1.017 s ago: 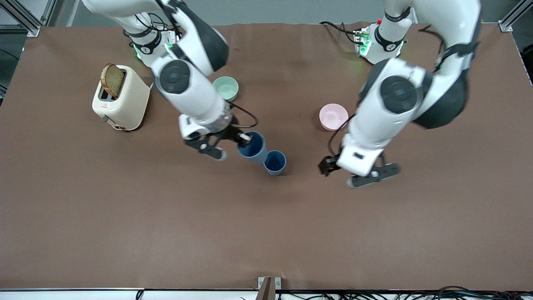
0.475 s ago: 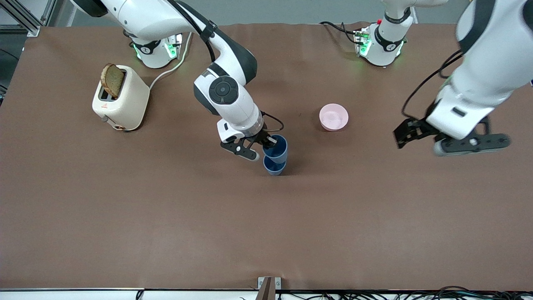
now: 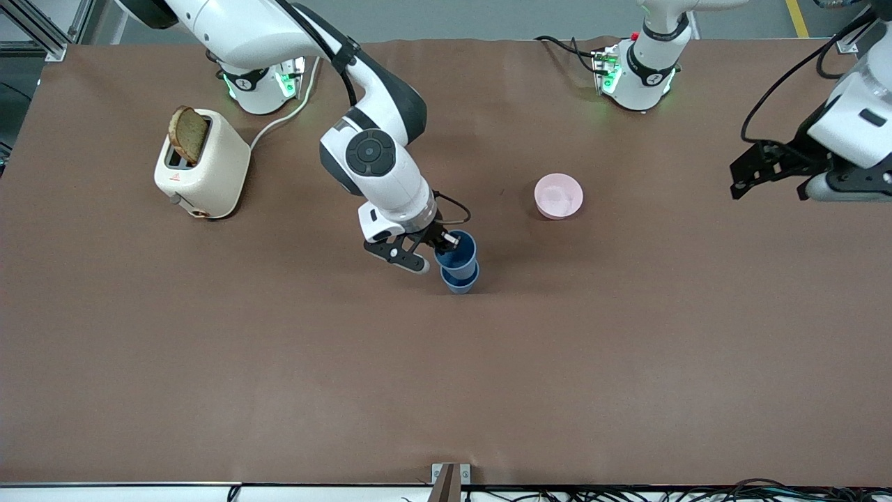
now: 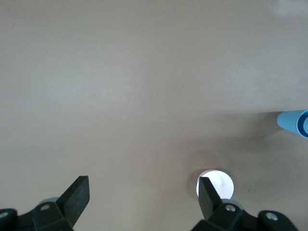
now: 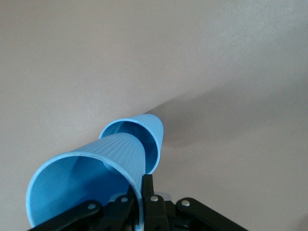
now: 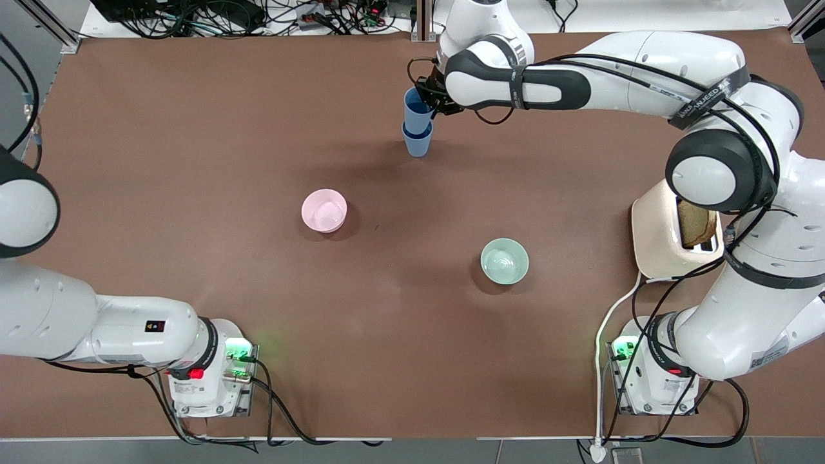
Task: Stack blue cups with both arms
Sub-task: 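Lower the right gripper's cup into the other cup while the left withdraws, then open the right gripper and lift it away from the stacked cups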
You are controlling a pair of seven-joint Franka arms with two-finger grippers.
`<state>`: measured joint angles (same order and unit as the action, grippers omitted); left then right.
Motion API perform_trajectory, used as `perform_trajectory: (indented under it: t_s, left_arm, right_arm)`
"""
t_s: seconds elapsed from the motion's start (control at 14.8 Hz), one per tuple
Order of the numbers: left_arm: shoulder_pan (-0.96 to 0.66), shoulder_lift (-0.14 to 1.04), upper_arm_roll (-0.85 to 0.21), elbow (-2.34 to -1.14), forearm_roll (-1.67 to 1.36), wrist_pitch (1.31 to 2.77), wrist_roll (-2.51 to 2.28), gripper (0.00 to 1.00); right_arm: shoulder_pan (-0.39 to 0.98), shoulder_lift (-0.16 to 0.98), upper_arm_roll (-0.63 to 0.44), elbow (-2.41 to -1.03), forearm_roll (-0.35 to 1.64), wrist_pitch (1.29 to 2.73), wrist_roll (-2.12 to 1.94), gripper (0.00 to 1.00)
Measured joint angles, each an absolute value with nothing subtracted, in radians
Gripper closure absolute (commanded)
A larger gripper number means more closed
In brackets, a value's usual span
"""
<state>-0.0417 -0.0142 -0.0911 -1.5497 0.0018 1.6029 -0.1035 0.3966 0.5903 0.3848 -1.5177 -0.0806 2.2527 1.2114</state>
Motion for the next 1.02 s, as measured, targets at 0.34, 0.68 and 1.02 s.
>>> perform_trajectory:
  t_s: [0.34,0.68,1.02]
  left_arm:
    - [-0.055,-0.032,-0.086,-1.569,0.001,1.602,-0.116,0.00]
    - [-0.054,-0.056,-0.086,-1.569,0.001,1.547,-0.120,0.00]
    - [-0.053,-0.095,-0.083,-1.571,0.001,1.507,-0.168,0.00]
  right_arm:
    - [0.398,0.595,0.387,-1.518,-0.082,2.250,1.211,0.95]
    - [0.400,0.618,0.387,-1.518,-0.104,2.250,1.210,0.00]
    - [0.394,0.602,0.387,-1.494,-0.190,2.253,1.210,0.00]
